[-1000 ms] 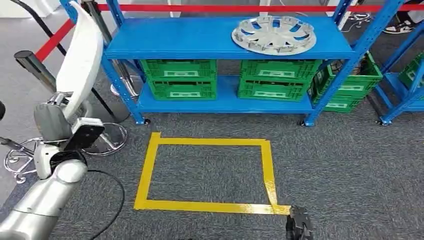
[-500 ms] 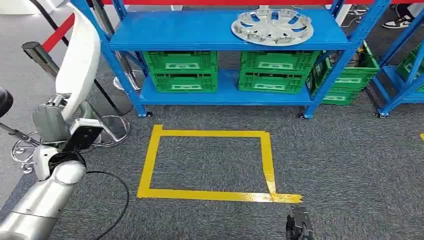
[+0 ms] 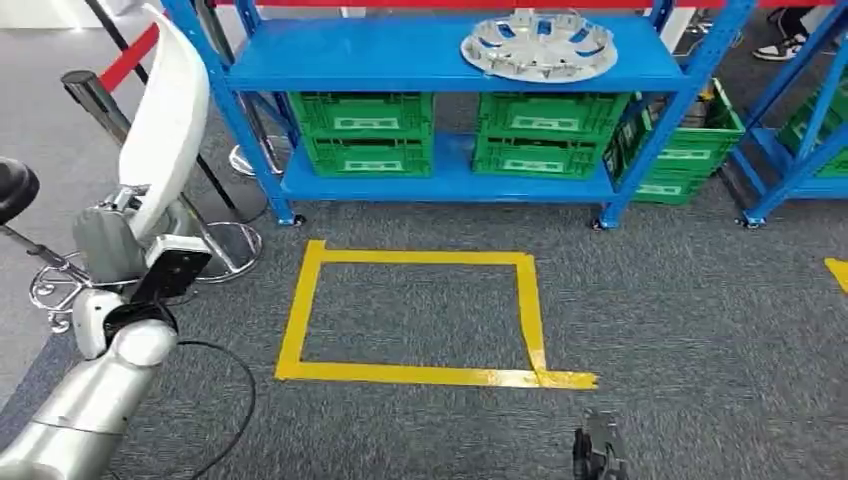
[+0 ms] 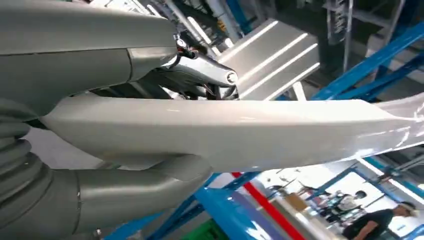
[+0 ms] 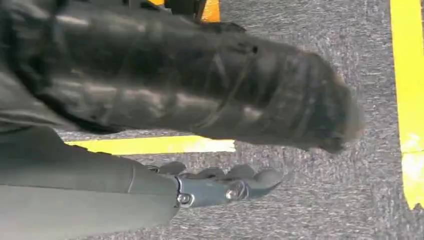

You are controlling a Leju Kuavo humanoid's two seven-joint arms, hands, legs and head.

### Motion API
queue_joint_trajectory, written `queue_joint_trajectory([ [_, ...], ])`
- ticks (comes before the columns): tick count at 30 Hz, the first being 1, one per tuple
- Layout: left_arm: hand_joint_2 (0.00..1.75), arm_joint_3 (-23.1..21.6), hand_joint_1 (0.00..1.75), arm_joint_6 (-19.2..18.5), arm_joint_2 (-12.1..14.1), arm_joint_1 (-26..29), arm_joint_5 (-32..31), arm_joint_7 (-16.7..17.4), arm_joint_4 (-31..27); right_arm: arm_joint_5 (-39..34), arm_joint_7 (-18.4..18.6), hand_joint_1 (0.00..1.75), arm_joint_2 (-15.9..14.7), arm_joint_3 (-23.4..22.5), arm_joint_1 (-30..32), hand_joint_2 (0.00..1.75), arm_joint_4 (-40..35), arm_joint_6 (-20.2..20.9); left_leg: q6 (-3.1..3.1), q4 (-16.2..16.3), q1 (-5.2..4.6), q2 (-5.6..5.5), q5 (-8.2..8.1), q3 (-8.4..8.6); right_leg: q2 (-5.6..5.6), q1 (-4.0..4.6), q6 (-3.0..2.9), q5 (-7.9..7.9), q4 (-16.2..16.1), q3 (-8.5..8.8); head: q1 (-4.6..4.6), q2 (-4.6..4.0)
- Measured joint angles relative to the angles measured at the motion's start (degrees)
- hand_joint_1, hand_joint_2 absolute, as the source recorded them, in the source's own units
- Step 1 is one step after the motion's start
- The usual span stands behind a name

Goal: Take the parts from the cabinet and place them on the table.

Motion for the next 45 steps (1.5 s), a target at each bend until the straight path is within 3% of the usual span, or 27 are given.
queue_joint_trajectory([
  [2, 1.75, 0.0, 1.75, 0.0, 0.1, 0.1, 0.0, 0.0, 0.0, 0.0, 0.0, 0.0, 0.1, 0.0, -0.1, 0.0, 0.0, 0.0, -0.72, 0.3, 0.31, -0.26, -0.34, -0.75, -0.4, -0.46, -1.79, 1.49, -0.5, -0.85, 0.04, -0.02],
  [4, 1.75, 0.0, 1.75, -0.2, 0.2, 0.1, 0.0, 0.0, 0.0, 0.0, 0.0, 0.0, 0.1, 0.0, -0.2, 0.0, 0.0, 0.0, -1.2, 5.1, 0.26, -0.28, -7.25, -2.23, -0.58, -0.34, -2.7, 2.87, -0.5, -2.64, -0.5, -0.02],
  [6, 1.75, 0.0, 1.75, -0.4, 0.2, 0.2, -0.1, 0.1, 0.0, 0.0, 0.0, 0.0, 0.1, 0.0, -0.2, 0.0, 0.0, 0.0, -1.49, 14.1, 0.29, -0.27, -13.34, -3.58, -0.64, -0.12, -2.83, 4.4, -0.4, -4.66, -0.59, 0.0],
  [8, 1.75, 0.0, 1.75, -0.5, 0.2, 0.2, -0.2, 0.2, 0.0, 0.0, 0.0, 0.0, 0.1, 0.0, -0.2, 0.0, 0.0, 0.0, -1.49, 18.2, 0.28, -0.27, -12.18, -2.94, -0.74, 0.02, -2.72, 5.8, -0.3, -6.68, -0.68, -0.02],
  [10, 1.75, 0.0, 1.75, -0.6, 0.2, 0.2, -0.2, 0.2, 0.0, 0.0, 0.0, 0.0, 0.1, 0.0, -0.2, 0.0, 0.0, 0.0, -1.18, 14.8, 0.27, -0.28, -7.12, 1.21, -0.78, 0.1, -2.66, 7.47, 0.0, -8.88, -0.63, -0.02],
  [11, 1.75, 0.0, 1.75, -0.6, 0.2, 0.1, -0.2, 0.3, 0.0, 0.0, 0.0, 0.0, 0.1, 0.0, -0.3, 0.0, 0.0, 0.0, -0.9, 10.3, 0.25, -0.29, -6.55, 4.82, -0.74, 0.11, -2.5, 8.2, 0.1, -9.71, -0.7, -0.02],
  [13, 1.75, 0.0, 1.75, -0.6, 0.1, -0.2, -0.4, 0.3, -0.2, 0.0, 0.0, 0.0, 0.1, 0.0, -0.4, 0.0, -0.1, 0.0, -0.43, -1.7, -0.07, -0.39, -11.27, 13.19, -0.61, 0.43, -1.91, 9.37, 0.3, -10.35, -0.64, 0.0],
  [15, 1.75, 0.0, 1.75, -0.6, 0.1, -0.2, -0.4, 0.3, -0.3, 0.0, 0.0, 0.0, 0.1, -0.1, -0.5, 0.0, -0.1, 0.0, -0.06, -1.9, -0.37, -0.43, -10.49, 12.41, -0.62, 0.15, -1.43, 11.06, -0.8, -10.14, -0.72, -0.02],
  [17, 1.75, 0.0, 1.75, -0.6, 0.0, -0.2, -0.4, 0.3, -0.3, 0.0, 0.1, 0.0, 0.1, -0.1, -0.1, 0.0, 0.0, 0.0, 0.97, -2.2, -0.39, -0.27, -8.97, 10.8, -0.4, 0.2, -0.52, 12.87, -1.7, -10.76, -0.72, -0.02],
  [18, 1.75, 0.0, 1.75, -0.7, -0.2, -0.2, -0.4, 0.3, -0.3, 0.0, 0.1, 0.0, 0.0, -0.1, 0.0, 0.0, 0.0, 0.0, 1.44, -2.2, -0.16, 0.06, -7.98, 10.17, -0.45, -0.01, -0.27, 10.56, -1.1, -11.64, -0.87, -0.02],
  [19, 1.75, 0.0, 1.75, -0.8, -0.2, -0.2, -0.4, 0.3, -0.3, 0.0, 0.1, 0.0, 0.0, -0.1, 0.2, 0.0, 0.0, 0.0, 2.06, -2.2, -0.12, -0.02, -7.0, 8.94, -0.45, -0.01, -0.13, 6.13, 1.4, -12.56, -0.42, -0.02],
  [20, 1.75, 0.0, 1.75, -0.8, -0.3, -0.1, -0.4, 0.4, -0.3, 0.0, 0.1, 0.0, 0.0, -0.1, 0.3, 0.0, 0.0, 0.0, 2.16, -2.2, -0.14, 0.0, -6.15, 7.86, -0.49, -0.05, 0.05, 2.15, 5.2, -13.53, -0.26, -0.02],
  [22, 1.75, 0.0, 1.75, -0.9, -0.4, -0.1, -0.4, 0.4, -0.3, 0.1, 0.1, 0.0, 0.0, -0.1, 0.1, 0.0, 0.0, 0.0, 2.22, -2.0, -0.28, 0.04, -4.29, 5.49, -0.47, -0.01, 0.23, -2.82, 14.6, -14.56, -0.11, -0.02],
  [23, 1.75, 0.0, 1.75, -1.0, -0.4, -0.1, -0.4, 0.4, -0.3, 0.1, 0.1, 0.0, 0.0, -0.1, 0.1, 0.0, 0.0, 0.0, 2.18, -1.9, -0.32, 0.07, -3.58, 4.42, -0.46, -0.01, 0.25, -2.37, 17.3, -14.4, -0.15, -0.02],
  [24, 1.75, 0.0, 1.75, -1.0, -0.4, -0.1, -0.4, 0.4, -0.3, 0.1, 0.1, 0.0, 0.0, -0.1, 0.1, 0.0, 0.0, 0.0, 2.09, -1.8, -0.36, 0.07, -2.94, 3.16, -0.46, 0.0, 0.19, -0.18, 18.0, -13.36, -0.13, -0.02],
  [26, 1.75, 0.0, 1.75, -1.0, -0.4, -0.1, -0.3, 0.4, -0.3, 0.3, 0.2, 0.0, 0.0, -0.1, 0.1, 0.0, 0.0, -0.1, 1.76, -1.5, -0.42, 0.05, -1.55, 1.05, -0.46, 0.03, -0.18, 5.34, 14.6, -8.87, -0.13, -0.02],
  [27, 1.75, 0.0, 1.75, -1.1, -0.4, -0.1, -0.2, 0.4, -0.3, 0.3, 0.2, 0.0, 0.0, -0.1, 0.1, 0.0, 0.0, -0.1, 1.56, -1.4, -0.44, 0.02, -0.89, 0.31, -0.45, 0.06, -0.52, 5.05, 10.6, -5.31, -0.11, 0.0],
  [29, 1.75, 0.0, 1.75, -1.2, -0.4, -0.1, 0.0, 0.4, -0.3, 0.3, 0.2, 0.0, -0.1, -0.1, -0.2, 0.0, -0.1, -0.1, 0.91, -0.9, -0.71, 0.03, 0.11, -0.21, -0.45, 0.32, -0.94, -1.21, -2.0, 3.6, -0.24, -0.02],
  [31, 1.75, 0.0, 1.75, -1.4, -0.4, -0.2, 0.1, 0.3, -0.3, 0.4, 0.2, 0.0, -0.1, 0.0, -0.4, 0.0, -0.1, -0.1, 0.3, -1.1, -0.5, 0.05, 1.17, -0.31, -0.37, 0.56, -1.22, -1.7, -2.5, 2.93, -0.22, -0.02],
  [33, 1.75, 0.0, 1.75, -1.6, -0.4, 0.0, 0.3, 0.3, -0.3, 0.4, 0.5, 0.0, -0.1, -0.1, -0.1, 0.0, -0.1, -0.2, -0.4, -1.1, -0.26, 0.01, 1.46, -0.54, -0.65, 0.19, -2.24, -0.79, -2.6, 2.57, -0.2, -0.02],
  [35, 1.75, 0.0, 1.75, -1.6, -0.2, 0.0, 0.5, 0.3, -0.3, 0.5, 0.6, 0.0, -0.1, -0.2, -0.1, 0.0, -0.1, -0.3, -1.14, 3.9, -0.1, -0.1, -4.64, -2.2, -0.86, 0.25, -3.13, 0.26, -2.6, 2.22, -0.66, -0.02],
  [37, 1.75, 0.0, 1.75, -1.6, -0.2, 0.2, 0.5, 0.3, -0.3, 0.5, 0.5, 0.0, -0.1, -0.2, -0.1, 0.0, -0.1, -0.2, -1.64, 13.9, -0.02, -0.09, -9.94, -5.22, -0.86, 0.33, -3.22, 1.33, -2.4, 0.89, -0.61, -0.02],
  [39, 1.75, 0.0, 1.75, -1.6, -0.2, 0.4, 0.5, 0.3, -0.3, 0.5, 0.5, 0.0, -0.1, -0.2, 0.1, 0.0, -0.1, -0.3, -1.75, 17.5, 0.05, -0.09, -9.98, -5.4, -0.86, 0.38, -3.15, 1.9, -2.0, -0.29, -0.61, -0.02],
  [41, 1.75, 0.0, 1.75, -1.6, -0.2, 0.4, 0.5, 0.3, -0.3, 0.5, 0.5, 0.0, -0.1, -0.2, 0.2, 0.0, -0.1, -0.3, -1.43, 11.5, 0.05, -0.09, -6.89, -1.08, -0.86, 0.41, -3.01, 2.08, -1.5, -0.98, -0.59, -0.02],
  [42, 1.75, 0.0, 1.75, -1.6, -0.2, 0.4, 0.5, 0.3, -0.3, 0.5, 0.5, 0.0, -0.1, -0.2, 0.2, 0.0, -0.1, -0.3, -1.09, 4.7, 0.03, -0.09, -4.57, 3.16, -0.85, 0.43, -2.95, 2.08, -1.2, -1.09, -0.63, -0.02],
  [44, 1.75, 0.0, 1.75, -1.7, -0.2, 0.3, 0.5, 0.3, -0.3, 0.5, 0.5, 0.0, -0.1, -0.2, 0.0, 0.0, -0.1, -0.3, -0.32, 0.1, -0.4, -0.16, -5.69, 6.08, -0.81, 0.64, -2.5, 2.27, -0.9, -1.78, -0.48, -0.02],
  [45, 1.75, 0.0, 1.75, -1.7, -0.1, 0.3, 0.5, 0.2, -0.3, 0.5, 0.5, 0.0, -0.1, -0.3, 0.0, 0.0, -0.1, -0.3, -0.01, -0.2, -0.53, -0.15, -5.32, 5.74, -0.79, 0.59, -2.15, 2.44, -0.8, -2.04, -0.55, 0.0],
])
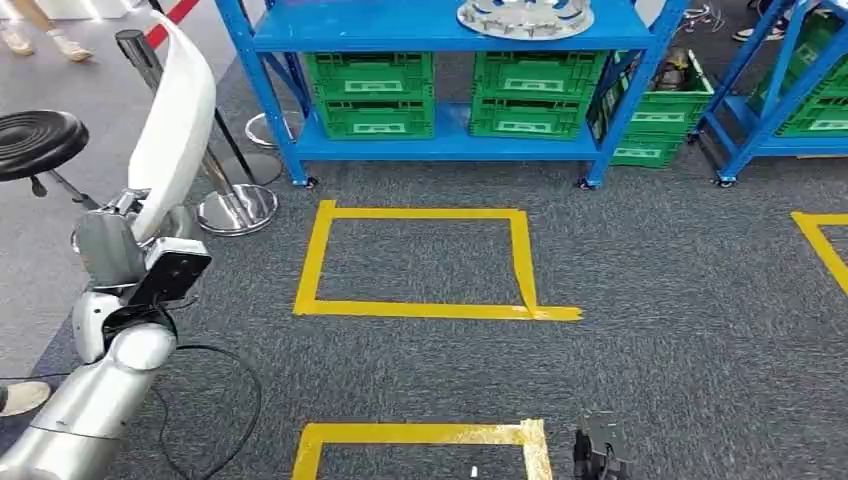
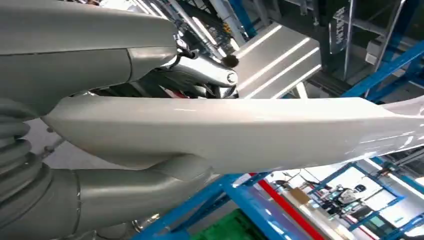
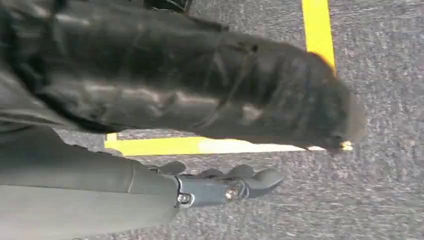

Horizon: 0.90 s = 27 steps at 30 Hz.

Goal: Take the parts from the cabinet and place them on the table.

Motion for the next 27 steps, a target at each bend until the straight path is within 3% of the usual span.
queue_joint_trajectory([
  [2, 1.75, 0.0, 1.75, 0.0, 0.0, 0.0, 0.0, 0.0, 0.0, 0.0, 0.0, 0.0, 0.0, 0.0, 0.1, 0.0, 0.0, 0.0, 0.44, -0.1, -0.15, -0.01, 0.01, -0.43, 0.01, -0.07, 0.57, 0.33, -0.1, -0.16, 0.11, 0.0],
  [3, 1.75, 0.0, 1.75, -0.1, 0.0, 0.0, 0.0, 0.0, 0.0, 0.0, 0.0, 0.0, 0.0, 0.0, 0.1, 0.0, 0.0, 0.0, 1.0, -0.6, 0.11, 0.0, 0.39, -0.45, 0.03, 0.06, 0.94, 0.35, -0.1, -0.22, 0.02, 0.0],
  [4, 1.75, 0.0, 1.75, -0.1, -0.2, -0.1, 0.0, -0.1, 0.0, 0.0, 0.0, 0.0, 0.0, 0.0, 0.1, 0.0, 0.0, 0.0, 1.41, -0.9, 0.31, 0.2, 0.72, -0.42, 0.28, -0.03, 1.28, -0.64, 0.6, -1.05, 0.09, 0.0],
  [5, 1.75, 0.0, 1.75, -0.2, -0.2, -0.1, 0.0, -0.1, 0.0, 0.0, 0.0, 0.0, 0.0, 0.0, 0.1, 0.0, 0.0, -0.1, 0.91, -0.7, -0.03, -0.01, 0.46, -0.75, 0.17, 0.02, 0.65, -0.87, 1.0, -1.25, 0.52, 0.0],
  [6, 1.75, 0.0, 1.75, -0.2, -0.2, 0.0, 0.0, -0.1, 0.0, 0.0, 0.0, 0.0, 0.0, 0.0, 0.0, 0.0, 0.0, -0.1, 0.93, -0.1, -0.09, -0.07, 0.46, -1.09, 0.23, -0.02, -1.45, 0.56, -0.2, -0.76, 0.81, 0.0],
  [7, 1.75, 0.0, 1.75, -0.3, -0.2, 0.0, 0.0, -0.1, 0.0, 0.0, 0.0, 0.0, -0.1, 0.0, 0.1, 0.0, 0.0, -0.2, 1.08, -0.1, -0.16, -0.1, 0.73, -1.33, 0.25, -0.07, -0.98, 0.21, 0.0, -0.69, 0.65, 0.0],
  [8, 1.75, 0.0, 1.75, -0.4, -0.2, 0.0, 0.0, -0.1, 0.0, 0.0, 0.0, 0.0, -0.1, 0.0, 0.1, 0.0, 0.0, -0.2, 1.12, 0.0, -0.15, -0.11, 0.77, -1.58, 0.24, -0.17, -0.14, 0.75, 0.0, -0.85, 0.85, 0.0],
  [9, 1.75, 0.0, 1.75, -0.4, -0.3, 0.1, 0.0, -0.1, 0.0, 0.0, 0.0, 0.0, -0.1, 0.0, 0.1, 0.0, 0.0, -0.4, 1.32, 0.0, -0.15, -0.11, 0.91, -1.79, 0.24, -0.17, 0.26, 0.94, -0.1, -0.99, 0.76, -0.02],
  [11, 1.75, 0.0, 1.75, -0.5, -0.3, 0.1, 0.0, -0.1, 0.0, 0.1, 0.1, 0.0, -0.1, 0.0, 0.1, 0.0, 0.0, -0.5, 1.41, 0.1, -0.21, -0.11, 1.04, -1.94, 0.25, -0.26, 0.56, 1.1, -0.2, -1.1, 0.76, 0.0],
  [20, 1.75, 0.0, 1.75, -0.5, -0.3, 0.1, 0.0, -0.1, 0.0, 0.1, 0.2, 0.0, -0.1, -0.1, 0.1, 0.0, 0.0, -0.6, 1.42, 0.1, -0.28, -0.11, 1.62, -2.5, 0.25, -0.37, 1.3, 1.61, -0.2, -1.7, 0.74, 0.0],
  [27, 1.75, 0.0, 1.75, -0.5, -0.3, 0.1, 0.0, -0.1, 0.0, 0.1, 0.2, 0.0, -0.1, -0.1, 0.1, 0.0, 0.0, -0.6, 1.18, 0.1, -0.11, -0.11, 1.83, -2.64, 0.25, -0.25, 1.18, 1.73, 0.0, -1.92, 0.76, -0.02],
])
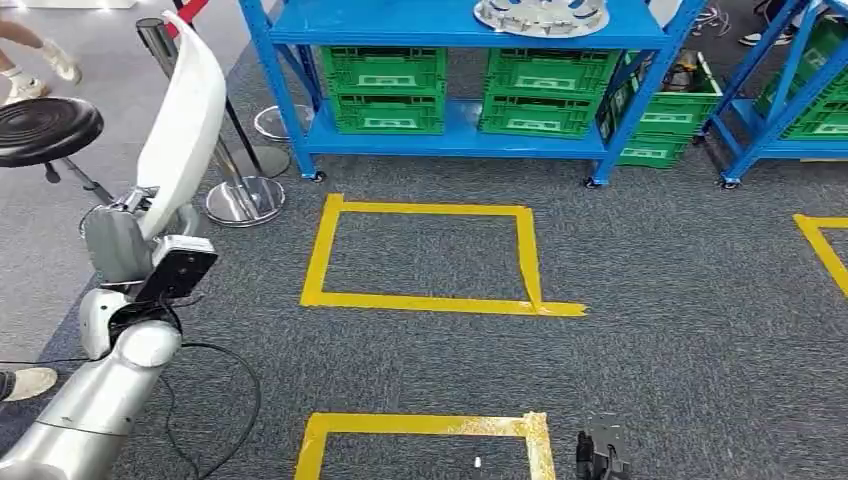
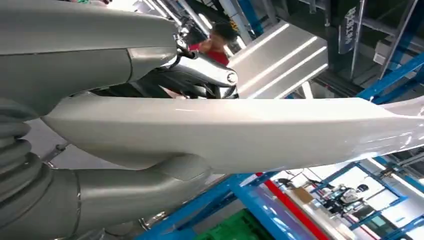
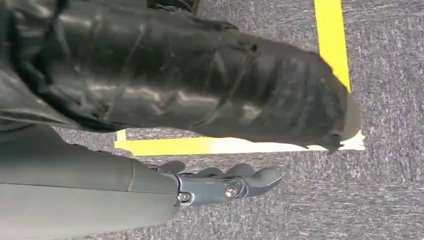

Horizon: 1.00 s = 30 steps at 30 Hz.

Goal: Take the parts from the cabinet and place them on the table.

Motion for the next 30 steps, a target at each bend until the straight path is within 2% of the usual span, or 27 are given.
queue_joint_trajectory([
  [8, 1.75, 0.0, 1.75, -0.2, 0.0, 0.0, 0.0, 0.0, 0.0, -0.1, -0.4, 0.0, 0.0, 0.0, 0.1, 0.0, 0.0, 1.6, -0.09, 0.0, 0.02, 0.0, 0.06, -0.08, 0.0, 0.04, -0.02, 0.01, 0.1, -0.12, 0.0, 0.0],
  [12, 1.75, 0.0, 1.75, -0.3, 0.0, 0.0, 0.0, 0.0, 0.0, 1.0, -0.5, 0.0, -0.1, 0.0, 0.2, 0.0, 0.0, 1.0, -0.1, 0.0, 0.02, 0.0, 0.08, -0.11, 0.0, 0.04, -0.06, 0.03, 0.1, -0.14, 0.0, 0.0],
  [16, 1.75, 0.0, 1.75, -0.5, 0.1, 0.0, -0.1, 0.0, 0.0, 1.6, 0.2, 0.0, -0.1, 0.1, 0.2, 0.0, 0.0, 0.7, 0.02, 0.2, -0.22, -0.01, 0.09, -0.32, -0.02, -0.18, 0.23, 0.24, 0.0, -0.23, 0.0, 0.0],
  [20, 1.75, 0.0, 1.75, -0.7, 0.3, -0.1, -0.4, 0.2, 0.0, 2.1, 0.4, 0.0, -0.1, 0.4, 0.2, 0.0, 0.1, 0.6, 0.56, 0.2, -0.55, -0.23, 0.2, -0.52, -0.24, -0.44, 0.61, 0.46, -0.2, -0.22, -0.04, 0.0],
  [21, 1.75, 0.0, 1.75, -0.7, 0.3, -0.2, -0.4, 0.2, 0.0, 2.1, 0.4, 0.0, -0.1, 0.4, 0.2, 0.0, 0.1, 0.6, 1.0, -0.4, -0.29, -0.28, 0.56, -0.44, -0.34, -0.33, 0.89, 0.45, -0.2, -0.18, -0.04, 0.0],
  [22, 1.75, 0.0, 1.75, -0.7, 0.2, -0.3, -0.4, 0.3, 0.0, 2.2, 0.5, 0.0, -0.1, 0.4, 0.2, 0.0, 0.1, 0.5, 1.34, -0.9, 0.18, -0.28, 1.02, -0.23, -0.29, -0.46, 0.98, -0.15, 0.2, -0.94, -0.06, 0.0],
  [23, 1.75, 0.0, 1.75, -0.7, 0.2, -0.5, -0.5, 0.3, 0.0, 2.2, 0.6, 0.0, -0.1, 0.4, 0.2, 0.0, 0.1, 0.5, 1.7, -1.1, 0.2, -0.39, 1.28, -0.34, -0.08, -0.31, 1.02, -2.64, 2.9, -1.93, 0.11, 0.0],
  [25, 1.75, 0.0, 1.75, -0.7, 0.2, -0.4, -0.5, 0.4, 0.0, 2.2, 0.7, 0.0, -0.1, 0.4, 0.2, 0.0, 0.1, 0.4, 1.74, -1.1, 0.22, -0.8, 1.44, -0.79, -0.03, -0.49, 1.17, -7.7, 12.2, -5.63, 0.09, 0.0],
  [26, 1.75, 0.0, 1.75, -0.7, 0.2, -0.4, -0.5, 0.4, 0.0, 2.2, 0.7, 0.0, -0.1, 0.4, 0.3, 0.0, 0.1, 0.4, 1.65, -1.1, 0.21, -1.04, 1.58, -1.05, -0.03, -0.49, 1.29, -9.46, 16.4, -7.4, 0.09, 0.02],
  [27, 1.75, 0.0, 1.75, -0.7, 0.2, -0.4, -0.5, 0.4, 0.0, 2.2, 0.9, 0.0, -0.1, 0.4, 0.4, 0.0, 0.1, 0.3, 1.45, -1.0, 0.23, -1.45, 1.76, -1.24, -0.03, -0.49, 1.33, -9.76, 18.1, -7.99, 0.15, 0.0],
  [28, 1.75, 0.0, 1.75, -0.7, 0.2, -0.3, -0.5, 0.5, 0.0, 2.2, 0.9, 0.0, -0.1, 0.4, 0.5, 0.0, 0.1, 0.2, 1.28, -1.0, 0.31, -1.89, 1.89, -1.36, -0.03, -0.52, 1.32, -8.74, 17.1, -7.2, 0.09, 0.0],
  [29, 1.75, 0.0, 1.75, -0.7, 0.2, -0.3, -0.5, 0.5, 0.0, 2.2, 0.9, 0.0, -0.2, 0.4, 0.5, 0.0, 0.1, 0.2, 1.09, -1.0, 0.38, -2.34, 2.01, -1.46, 0.04, -0.54, 1.3, -6.8, 13.8, -5.23, 0.13, 0.0],
  [30, 1.75, 0.0, 1.75, -0.7, 0.2, -0.3, -0.5, 0.5, 0.0, 2.2, 0.9, 0.0, -0.2, 0.4, 0.5, 0.0, 0.1, 0.2, 0.83, -0.9, 0.51, -2.88, 2.1, -1.52, 0.51, -0.64, 1.2, -4.16, 8.0, -1.96, 0.11, 0.0],
])
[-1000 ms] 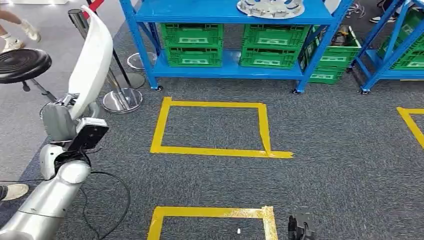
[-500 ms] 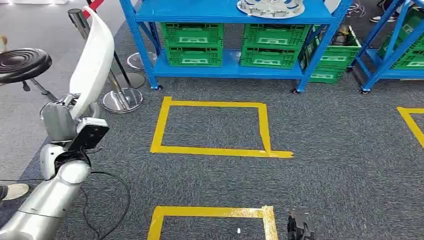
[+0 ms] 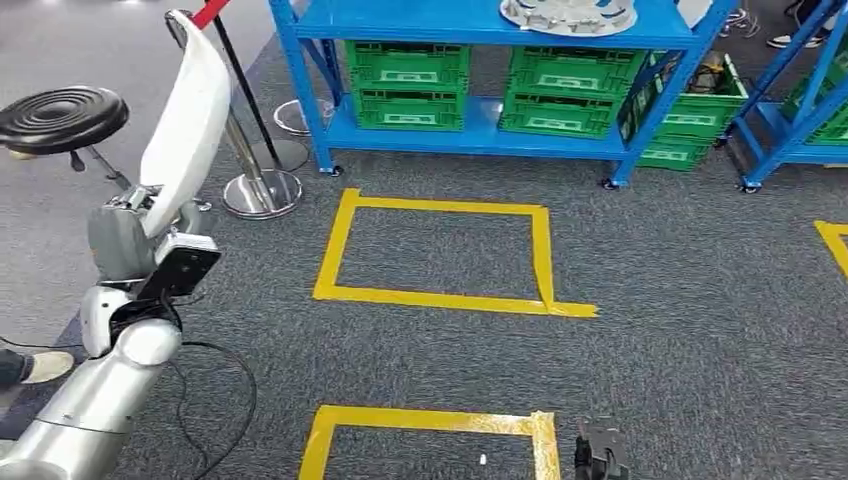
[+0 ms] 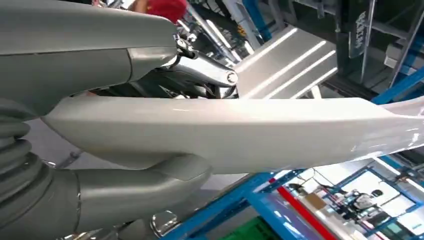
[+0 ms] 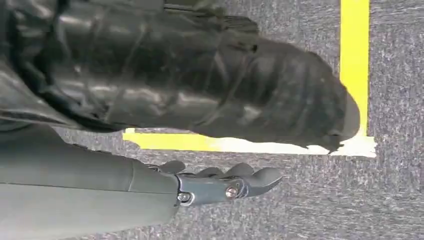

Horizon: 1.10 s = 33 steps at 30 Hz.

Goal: Take the parts from the cabinet and place them on the table.

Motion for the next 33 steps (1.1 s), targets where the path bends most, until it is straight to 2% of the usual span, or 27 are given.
queue_joint_trajectory([
  [1, 1.75, 0.0, 1.75, 0.0, 0.0, -0.1, 0.0, 0.0, 0.0, 0.0, 0.0, 0.0, 0.0, 0.0, -0.1, 0.0, 0.0, 0.0, -0.3, 0.2, 0.06, -0.46, 0.07, -0.14, 1.8, -0.3, 0.03, 1.93, -5.3, 3.02, 0.02, 0.02],
  [2, 1.75, 0.0, 1.75, 0.0, 0.0, -0.2, 0.0, 0.0, 0.0, 0.2, 0.0, 0.0, 0.0, 0.0, -0.1, 0.0, 0.0, -0.1, -0.8, 0.5, -0.21, -0.84, 0.12, -0.54, 4.98, -0.62, 0.12, 0.76, -7.5, 4.13, 0.04, 0.02],
  [3, 1.75, 0.0, 1.75, 0.0, 0.0, -0.4, 0.0, 0.0, 0.0, 0.4, 0.0, 0.0, 0.0, 0.0, -0.1, 0.0, 0.0, -0.2, -1.14, 0.9, -0.24, -1.4, 0.31, -1.0, 4.61, -0.63, -0.11, 0.97, -7.7, 4.39, -0.29, 0.0],
  [6, 1.75, 0.0, 1.75, -0.1, 0.1, -0.1, 0.0, 0.0, 0.0, 1.1, 0.3, 0.0, 0.0, 0.2, 0.2, 0.0, 0.1, -0.3, -2.6, 0.3, 0.23, -3.25, 1.4, -1.36, 2.74, -0.19, -1.17, 1.52, -7.4, 4.27, -0.17, 0.0],
  [7, 1.75, 0.1, 1.75, -0.1, 0.4, -0.1, 0.0, 0.1, 0.0, 1.2, 0.3, 0.0, 0.1, 0.3, 0.1, 0.0, 0.1, -0.3, -2.71, 0.5, 0.34, -2.72, 1.03, -1.7, 1.82, -0.69, -1.78, 1.91, -7.7, 4.28, -0.13, 0.02],
  [8, 1.75, 0.2, 1.75, -0.1, 0.5, -0.2, 0.0, 0.1, 0.0, 1.3, 0.5, 0.0, 0.0, 0.3, -0.1, 0.0, 0.1, -0.4, -3.02, 2.3, -0.01, -0.08, -0.62, -2.39, 1.36, -0.52, -2.1, 2.02, -7.7, 4.22, -0.6, 0.0],
  [9, 1.75, 0.2, 1.75, -0.1, 0.5, -0.4, 0.0, 0.1, 0.0, 1.4, 0.5, 0.0, 0.0, 0.3, 0.0, 0.0, 0.1, -0.4, -3.34, 6.0, 0.06, 1.35, -2.93, -3.9, 0.52, -0.38, -2.41, 2.04, -7.7, 4.15, -1.16, 0.02],
  [11, 1.75, 0.2, 1.75, -0.1, 0.4, -0.2, 0.0, 0.1, 0.0, 1.7, 0.6, 0.0, -0.1, 0.4, 0.2, 0.0, 0.1, -0.6, -3.68, 15.7, 0.27, 2.21, -7.38, -7.66, -1.11, -0.17, -2.51, 2.05, -7.7, 3.95, -1.16, 0.0],
  [12, 1.75, 0.2, 1.75, -0.1, 0.4, 0.0, 0.0, 0.1, 0.0, 1.8, 0.6, 0.0, -0.1, 0.4, 0.2, 0.0, 0.1, -0.7, -3.75, 18.5, 0.29, 2.27, -8.27, -8.61, -1.91, -0.11, -2.51, 2.06, -7.7, 3.83, -1.16, 0.0],
  [13, 1.75, 0.2, 1.75, -0.1, 0.4, 0.1, 0.0, 0.1, 0.0, 1.9, 0.6, 0.0, -0.2, 0.4, 0.2, 0.0, 0.1, -0.7, -3.74, 18.3, 0.29, 2.33, -7.68, -8.1, -2.69, -0.08, -2.51, 2.06, -7.7, 3.79, -1.18, 0.0],
  [14, 1.75, 0.2, 1.75, -0.1, 0.4, 0.1, 0.0, 0.1, 0.0, 1.9, 0.6, 0.0, -0.2, 0.4, 0.2, 0.0, 0.1, -0.7, -3.61, 15.7, 0.27, 2.48, -6.17, -6.36, -3.39, -0.02, -2.51, 2.05, -7.7, 3.8, -1.18, 0.0],
  [15, 1.75, 0.2, 1.75, -0.1, 0.4, 0.1, 0.0, 0.1, 0.0, 1.9, 0.6, 0.0, -0.1, 0.4, 0.1, 0.0, 0.1, -0.7, -3.42, 11.4, 0.24, 2.83, -4.27, -3.86, -4.01, 0.04, -2.51, 2.04, -7.7, 3.87, -1.16, 0.0],
  [16, 1.75, 0.3, 1.75, -0.1, 0.5, 0.0, 0.0, 0.1, 0.0, 1.9, 0.6, 0.0, -0.1, 0.4, 0.0, 0.0, 0.1, -0.8, -3.08, 5.7, 0.12, 3.86, -2.12, -0.54, -4.65, 0.09, -2.43, 1.96, -7.7, 4.02, -1.16, 0.0],
  [17, 1.75, 0.3, 1.75, -0.1, 0.5, -0.1, 0.0, 0.1, 0.0, 1.9, 0.6, 0.0, -0.1, 0.4, 0.0, 0.0, 0.1, -0.8, -2.57, 1.4, -0.4, 6.94, -2.39, 1.65, -5.19, 0.24, -2.27, 1.86, -7.7, 4.12, -1.14, 0.0],
  [18, 1.75, 0.3, 1.75, -0.1, 0.5, -0.2, 0.0, 0.1, 0.0, 1.9, 0.6, 0.0, -0.1, 0.4, -0.1, 0.0, 0.1, -0.9, -1.9, 0.7, -1.01, 7.72, -2.43, 1.86, -5.7, 0.81, -1.94, 1.71, -7.5, 3.86, -1.2, 0.0],
  [21, 1.75, 0.5, 1.75, -0.2, 0.7, -0.1, 0.0, 0.1, 0.0, 1.9, 0.7, 0.0, -0.1, 0.4, -0.1, 0.0, 0.1, -0.9, -1.09, 0.9, -1.1, 5.47, -2.27, 1.17, -7.48, 0.81, -1.22, 1.74, -7.8, 4.19, -1.09, 0.02],
  [22, 1.75, 0.5, 1.75, -0.2, 0.7, -0.1, 0.0, 0.1, 0.0, 1.9, 0.7, 0.0, -0.1, 0.4, -0.2, 0.0, 0.0, -0.9, -0.55, 0.4, -0.67, 4.88, -1.87, 1.38, -7.4, 0.76, -0.71, 1.32, -7.8, 4.11, -1.11, 0.02],
  [23, 1.75, 0.5, 1.75, -0.2, 0.7, -0.2, 0.0, 0.1, 0.0, 2.0, 0.7, 0.0, -0.1, 0.4, -0.3, 0.0, 0.0, -1.0, -0.28, 0.3, -0.43, 4.42, -1.7, 1.32, -4.35, 0.58, -0.37, 0.1, -6.4, 3.23, -0.96, 0.02],
  [24, 1.75, 0.5, 1.75, -0.2, 0.7, -0.3, 0.0, 0.1, 0.0, 2.0, 0.6, 0.0, -0.1, 0.4, -0.3, 0.0, 0.0, -1.0, -0.11, 0.3, -0.33, 3.93, -1.61, 1.19, -2.2, 0.54, -0.38, -1.93, -3.2, 1.89, -0.96, 0.02],
  [25, 1.75, 0.5, 1.75, -0.3, 0.5, -0.4, 0.0, 0.1, 0.0, 2.0, 0.8, 0.0, -0.1, 0.4, -0.2, 0.0, 0.0, -1.0, 0.14, 0.3, -0.29, 3.34, -1.52, 1.07, -1.14, 0.53, -0.32, -4.35, 1.8, -0.37, -0.9, 0.02],
  [26, 1.75, 0.5, 1.75, -0.3, 0.4, -0.3, 0.0, 0.1, 0.0, 2.0, 1.0, 0.0, -0.1, 0.4, -0.1, 0.0, 0.1, -1.0, 0.22, 0.3, -0.31, 2.61, -1.47, 0.94, -0.69, 0.54, -0.24, -6.29, 6.9, -2.86, -0.98, 0.02],
  [27, 1.75, 0.5, 1.75, -0.3, 0.4, -0.3, 0.0, 0.1, 0.0, 2.0, 1.0, 0.0, -0.2, 0.4, 0.1, 0.0, 0.1, -1.0, 0.28, 0.3, -0.33, 1.87, -1.41, 0.86, -0.58, 0.55, -0.24, -7.08, 10.2, -4.65, -0.92, 0.02],
  [28, 1.75, 0.5, 1.75, -0.3, 0.4, -0.2, 0.0, 0.1, 0.0, 2.0, 1.1, 0.0, -0.2, 0.4, 0.2, 0.0, 0.1, -1.0, 0.29, 0.3, -0.33, 1.06, -1.35, 0.85, -0.54, 0.58, -0.3, -6.5, 10.8, -5.29, -0.98, 0.02],
  [29, 1.75, 0.5, 1.75, -0.3, 0.4, -0.2, 0.0, 0.1, 0.0, 2.0, 1.1, 0.0, -0.2, 0.4, 0.3, 0.0, 0.1, -1.0, 0.22, 0.4, -0.32, 0.26, -1.3, 0.87, -0.52, 0.58, -0.4, -4.51, 8.8, -4.47, -0.92, 0.0],
  [30, 1.75, 0.5, 1.75, -0.3, 0.4, -0.2, 0.0, 0.1, 0.0, 2.0, 1.0, 0.0, -0.2, 0.4, 0.2, 0.0, 0.1, -1.1, 0.16, 0.4, -0.3, -0.5, -1.26, 0.87, -0.33, 0.55, -0.53, -1.81, 4.7, -2.65, -0.94, 0.0],
  [31, 1.75, 0.5, 1.75, -0.3, 0.4, -0.2, 0.0, 0.1, 0.0, 2.0, 1.0, 0.0, -0.2, 0.4, 0.1, 0.0, 0.1, -1.1, 0.11, 0.5, -0.29, -1.0, -1.24, 0.88, 0.07, 0.52, -0.68, 0.16, 1.1, -1.03, -0.94, 0.0],
  [33, 1.75, 0.5, 1.75, -0.3, 0.4, -0.2, 0.0, 0.1, 0.0, 2.0, 1.0, 0.0, -0.2, 0.4, 0.1, 0.0, 0.1, -1.1, 0.11, 0.5, -0.29, -1.0, -1.24, 0.88, 0.07, 0.52, -0.68, 0.16, 1.1, -1.03, -0.94, 0.0],
])
